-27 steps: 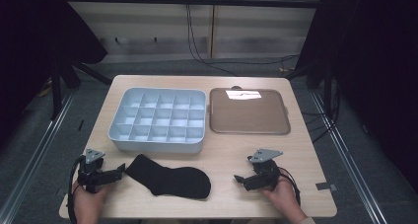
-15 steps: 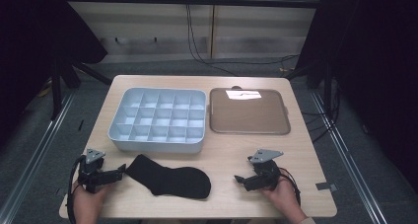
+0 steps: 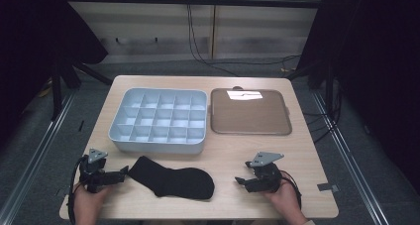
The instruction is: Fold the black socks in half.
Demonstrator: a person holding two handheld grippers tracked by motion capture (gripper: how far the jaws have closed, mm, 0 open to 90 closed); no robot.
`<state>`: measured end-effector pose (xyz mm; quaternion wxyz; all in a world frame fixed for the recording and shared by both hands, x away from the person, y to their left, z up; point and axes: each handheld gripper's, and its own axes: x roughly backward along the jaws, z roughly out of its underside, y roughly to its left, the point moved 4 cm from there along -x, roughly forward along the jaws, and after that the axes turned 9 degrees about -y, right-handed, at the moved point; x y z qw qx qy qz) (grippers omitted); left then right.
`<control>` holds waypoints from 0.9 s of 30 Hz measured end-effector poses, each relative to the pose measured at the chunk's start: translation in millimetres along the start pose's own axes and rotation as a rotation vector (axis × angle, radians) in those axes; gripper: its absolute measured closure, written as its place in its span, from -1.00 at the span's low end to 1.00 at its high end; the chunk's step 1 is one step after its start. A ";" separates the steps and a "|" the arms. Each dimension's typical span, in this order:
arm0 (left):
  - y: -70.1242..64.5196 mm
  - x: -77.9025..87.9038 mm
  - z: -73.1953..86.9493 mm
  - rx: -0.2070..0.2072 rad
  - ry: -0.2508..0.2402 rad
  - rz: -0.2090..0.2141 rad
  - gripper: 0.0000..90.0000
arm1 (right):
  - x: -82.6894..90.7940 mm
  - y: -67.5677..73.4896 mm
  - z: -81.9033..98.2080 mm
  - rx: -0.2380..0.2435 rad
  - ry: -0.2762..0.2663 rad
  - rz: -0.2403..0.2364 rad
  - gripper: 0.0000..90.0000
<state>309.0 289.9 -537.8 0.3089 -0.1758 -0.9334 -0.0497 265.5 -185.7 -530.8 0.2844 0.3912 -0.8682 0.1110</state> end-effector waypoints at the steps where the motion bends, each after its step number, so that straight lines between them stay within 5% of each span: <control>1: -0.1 -0.3 -0.5 0.000 0.007 -0.001 -0.95 | -0.6 2.0 -1.3 0.001 -0.002 -0.006 -0.23; 7: 2.2 4.8 -5.9 0.014 0.056 -0.022 -0.64 | -4.4 19.0 -8.5 0.024 -0.004 -0.073 -0.03; 12: -2.0 9.6 -10.5 0.010 0.093 0.006 -0.61 | -6.8 28.3 -11.9 0.041 0.003 -0.104 0.17; 18: -17.0 22.4 -25.9 -0.002 0.112 0.067 -0.52 | -9.3 40.3 -16.7 0.061 0.011 -0.151 0.55; 27: -37.1 24.1 -31.8 0.055 0.184 0.158 -0.33 | -12.1 48.8 -17.4 0.105 0.031 -0.190 0.91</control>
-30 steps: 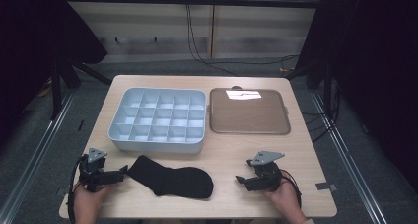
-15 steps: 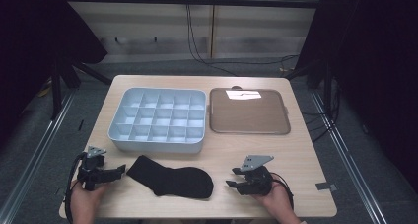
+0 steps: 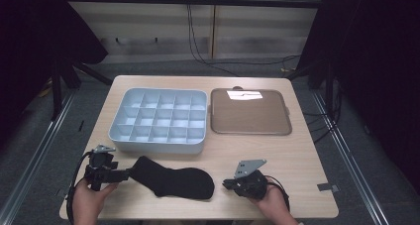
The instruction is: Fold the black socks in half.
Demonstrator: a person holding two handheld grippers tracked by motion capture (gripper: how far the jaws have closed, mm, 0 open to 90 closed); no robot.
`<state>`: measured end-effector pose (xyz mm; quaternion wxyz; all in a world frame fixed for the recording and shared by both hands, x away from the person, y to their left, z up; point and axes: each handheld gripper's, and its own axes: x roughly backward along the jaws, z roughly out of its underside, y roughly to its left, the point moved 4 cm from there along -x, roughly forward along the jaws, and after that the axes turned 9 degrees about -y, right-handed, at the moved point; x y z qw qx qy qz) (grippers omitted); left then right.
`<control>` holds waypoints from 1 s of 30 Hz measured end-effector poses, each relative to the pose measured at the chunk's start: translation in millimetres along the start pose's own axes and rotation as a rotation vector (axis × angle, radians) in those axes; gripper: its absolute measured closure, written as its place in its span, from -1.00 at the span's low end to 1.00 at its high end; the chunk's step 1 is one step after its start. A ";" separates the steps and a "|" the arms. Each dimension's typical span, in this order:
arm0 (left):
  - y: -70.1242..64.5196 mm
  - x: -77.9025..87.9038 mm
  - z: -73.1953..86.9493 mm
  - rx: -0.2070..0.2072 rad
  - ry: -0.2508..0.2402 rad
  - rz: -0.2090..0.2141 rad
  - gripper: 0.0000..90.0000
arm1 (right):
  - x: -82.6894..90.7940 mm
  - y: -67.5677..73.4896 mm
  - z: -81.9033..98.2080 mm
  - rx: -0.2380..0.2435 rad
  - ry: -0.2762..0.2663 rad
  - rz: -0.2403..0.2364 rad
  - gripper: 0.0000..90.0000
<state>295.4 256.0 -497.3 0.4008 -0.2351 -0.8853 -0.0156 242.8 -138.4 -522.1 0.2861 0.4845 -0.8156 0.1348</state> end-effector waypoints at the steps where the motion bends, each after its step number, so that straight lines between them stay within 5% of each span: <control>1: 0.0 0.0 0.0 0.000 0.000 0.000 -0.33 | 0.0 0.0 0.0 0.000 0.000 0.000 0.91; 12: -9.6 -2.6 2.6 0.013 0.048 -0.006 -0.23 | -16.8 20.4 -6.6 -0.013 0.026 -0.075 1.00; 21: -11.2 -11.6 3.5 0.013 0.059 -0.010 -0.19 | -18.5 20.0 -7.5 -0.045 0.028 -0.071 1.00; 24: -9.5 -14.6 5.8 -0.013 0.100 -0.015 -0.16 | -18.6 21.1 -7.7 -0.035 0.032 -0.066 1.00; 26: -10.6 -15.8 6.6 0.007 0.107 -0.010 -0.09 | -18.6 21.1 -7.6 -0.045 0.028 -0.071 1.00; 30: -11.5 -12.8 1.3 0.008 0.078 -0.032 -0.01 | -18.7 19.9 -7.3 -0.063 0.028 -0.079 1.00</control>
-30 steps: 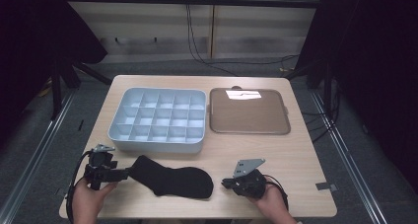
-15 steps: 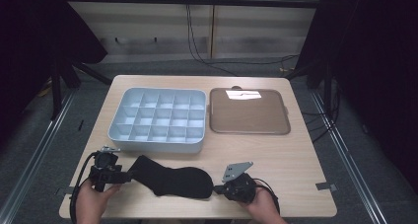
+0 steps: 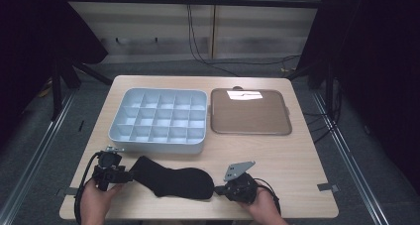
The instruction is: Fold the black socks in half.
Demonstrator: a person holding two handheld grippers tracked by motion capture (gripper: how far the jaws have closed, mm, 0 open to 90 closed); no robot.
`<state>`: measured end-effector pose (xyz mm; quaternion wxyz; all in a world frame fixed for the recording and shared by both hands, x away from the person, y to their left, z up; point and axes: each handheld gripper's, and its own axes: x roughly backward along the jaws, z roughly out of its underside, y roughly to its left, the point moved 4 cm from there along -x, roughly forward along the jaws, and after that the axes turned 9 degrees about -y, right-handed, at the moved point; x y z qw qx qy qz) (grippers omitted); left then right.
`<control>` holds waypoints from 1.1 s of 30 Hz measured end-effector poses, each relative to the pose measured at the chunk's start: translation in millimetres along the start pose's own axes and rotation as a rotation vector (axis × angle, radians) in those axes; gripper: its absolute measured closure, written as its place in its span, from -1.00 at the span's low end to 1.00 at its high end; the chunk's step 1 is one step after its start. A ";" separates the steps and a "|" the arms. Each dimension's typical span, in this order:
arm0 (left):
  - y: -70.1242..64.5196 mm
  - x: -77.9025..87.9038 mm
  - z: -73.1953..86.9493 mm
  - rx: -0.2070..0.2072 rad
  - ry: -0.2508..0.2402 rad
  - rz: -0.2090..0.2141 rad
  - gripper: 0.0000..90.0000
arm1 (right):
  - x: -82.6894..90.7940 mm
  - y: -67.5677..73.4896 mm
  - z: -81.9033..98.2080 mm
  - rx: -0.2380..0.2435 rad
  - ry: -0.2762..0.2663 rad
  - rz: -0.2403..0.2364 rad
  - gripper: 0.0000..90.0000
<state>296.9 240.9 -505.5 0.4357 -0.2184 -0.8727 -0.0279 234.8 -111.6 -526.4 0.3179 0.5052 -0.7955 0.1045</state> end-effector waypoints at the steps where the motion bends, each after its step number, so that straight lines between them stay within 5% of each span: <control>1: -0.1 -0.5 -0.1 0.001 0.010 0.017 -0.01 | -0.1 -0.6 -0.1 0.003 -0.001 -0.001 1.00; 18: -9.3 -9.2 -6.1 0.010 0.095 0.020 0.63 | -0.9 -0.9 -0.1 -0.024 -0.004 -0.010 1.00; 24: -7.8 -8.5 -5.5 0.056 0.101 0.051 0.67 | -0.9 -1.6 -0.2 -0.028 -0.003 -0.009 1.00; 33: -5.7 -0.6 -8.1 0.055 0.104 0.077 0.66 | -1.0 -1.6 -0.3 -0.027 -0.001 -0.011 1.00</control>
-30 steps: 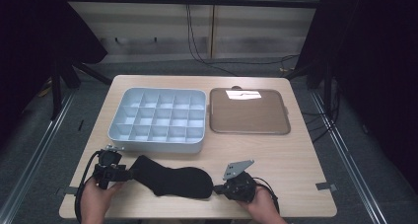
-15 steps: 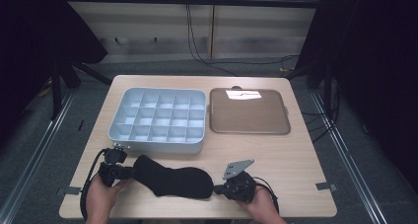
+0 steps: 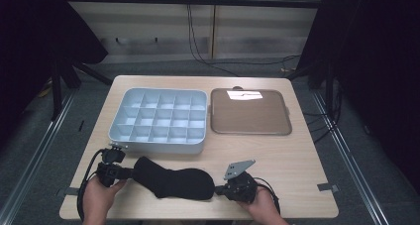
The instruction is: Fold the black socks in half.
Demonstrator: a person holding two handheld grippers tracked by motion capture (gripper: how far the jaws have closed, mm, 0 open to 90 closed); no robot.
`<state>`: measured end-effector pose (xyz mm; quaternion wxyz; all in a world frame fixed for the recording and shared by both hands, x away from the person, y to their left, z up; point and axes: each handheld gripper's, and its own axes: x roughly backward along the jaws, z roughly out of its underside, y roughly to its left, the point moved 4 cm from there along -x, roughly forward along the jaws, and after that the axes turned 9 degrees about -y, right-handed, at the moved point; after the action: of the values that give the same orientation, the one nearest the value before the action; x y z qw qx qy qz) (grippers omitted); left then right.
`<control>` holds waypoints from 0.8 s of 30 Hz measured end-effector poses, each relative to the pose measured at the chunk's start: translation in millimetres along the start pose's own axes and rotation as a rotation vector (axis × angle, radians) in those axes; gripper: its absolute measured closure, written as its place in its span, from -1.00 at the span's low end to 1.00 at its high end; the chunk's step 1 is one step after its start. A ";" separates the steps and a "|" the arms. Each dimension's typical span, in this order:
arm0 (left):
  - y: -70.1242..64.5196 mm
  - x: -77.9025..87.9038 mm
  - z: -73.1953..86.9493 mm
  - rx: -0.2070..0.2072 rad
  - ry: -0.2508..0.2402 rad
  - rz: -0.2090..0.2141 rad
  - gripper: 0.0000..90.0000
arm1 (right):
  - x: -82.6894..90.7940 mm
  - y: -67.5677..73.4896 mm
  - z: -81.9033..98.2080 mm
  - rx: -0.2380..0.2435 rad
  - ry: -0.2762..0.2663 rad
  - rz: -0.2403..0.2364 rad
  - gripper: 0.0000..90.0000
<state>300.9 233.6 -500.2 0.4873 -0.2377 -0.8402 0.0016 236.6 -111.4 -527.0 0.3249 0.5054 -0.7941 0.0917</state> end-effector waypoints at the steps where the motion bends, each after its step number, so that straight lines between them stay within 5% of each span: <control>1: -0.6 0.9 -0.3 0.010 -0.007 0.002 0.66 | -0.1 0.2 -0.1 -0.003 -0.002 0.000 1.00; 24: -12.3 23.2 -11.1 -0.004 -0.021 0.063 0.66 | -1.5 2.5 -0.1 -0.008 -0.012 -0.004 0.99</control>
<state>295.5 229.5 -472.5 0.4775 -0.2653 -0.8374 0.0179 234.9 -109.1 -527.4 0.3222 0.5063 -0.7954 0.0850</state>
